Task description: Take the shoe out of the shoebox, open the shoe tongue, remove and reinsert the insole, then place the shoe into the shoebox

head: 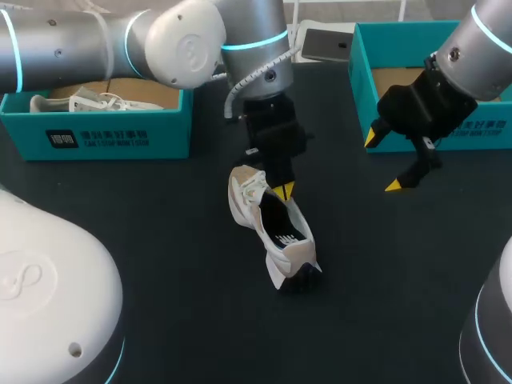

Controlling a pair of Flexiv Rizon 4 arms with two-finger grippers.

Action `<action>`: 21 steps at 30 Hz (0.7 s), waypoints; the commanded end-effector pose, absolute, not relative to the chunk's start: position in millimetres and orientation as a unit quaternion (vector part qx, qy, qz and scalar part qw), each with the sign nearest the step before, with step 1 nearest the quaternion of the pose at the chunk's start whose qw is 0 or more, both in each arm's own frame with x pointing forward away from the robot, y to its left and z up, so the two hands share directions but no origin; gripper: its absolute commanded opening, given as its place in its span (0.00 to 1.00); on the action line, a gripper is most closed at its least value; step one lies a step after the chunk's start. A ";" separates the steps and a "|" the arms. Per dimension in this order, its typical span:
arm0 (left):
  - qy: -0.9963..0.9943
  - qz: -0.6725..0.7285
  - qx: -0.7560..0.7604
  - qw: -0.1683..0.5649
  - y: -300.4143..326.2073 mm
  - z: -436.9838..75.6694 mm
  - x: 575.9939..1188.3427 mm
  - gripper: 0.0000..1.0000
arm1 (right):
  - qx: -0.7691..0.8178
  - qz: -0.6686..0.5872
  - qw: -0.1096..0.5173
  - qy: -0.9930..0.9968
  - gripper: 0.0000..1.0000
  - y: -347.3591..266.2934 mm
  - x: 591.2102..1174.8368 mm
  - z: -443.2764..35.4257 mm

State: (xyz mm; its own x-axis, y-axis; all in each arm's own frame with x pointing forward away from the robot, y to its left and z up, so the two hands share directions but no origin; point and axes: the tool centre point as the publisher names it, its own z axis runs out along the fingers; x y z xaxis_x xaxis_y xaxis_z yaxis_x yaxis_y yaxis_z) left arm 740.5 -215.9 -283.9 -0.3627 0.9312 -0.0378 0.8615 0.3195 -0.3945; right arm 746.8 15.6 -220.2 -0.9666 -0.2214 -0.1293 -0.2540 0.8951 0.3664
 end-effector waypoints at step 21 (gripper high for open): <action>-0.807 0.145 -0.561 0.117 -213.5 -328.9 715.3 0.00 | -0.122 0.193 0.043 0.973 1.00 16.0 746.5 -221.1</action>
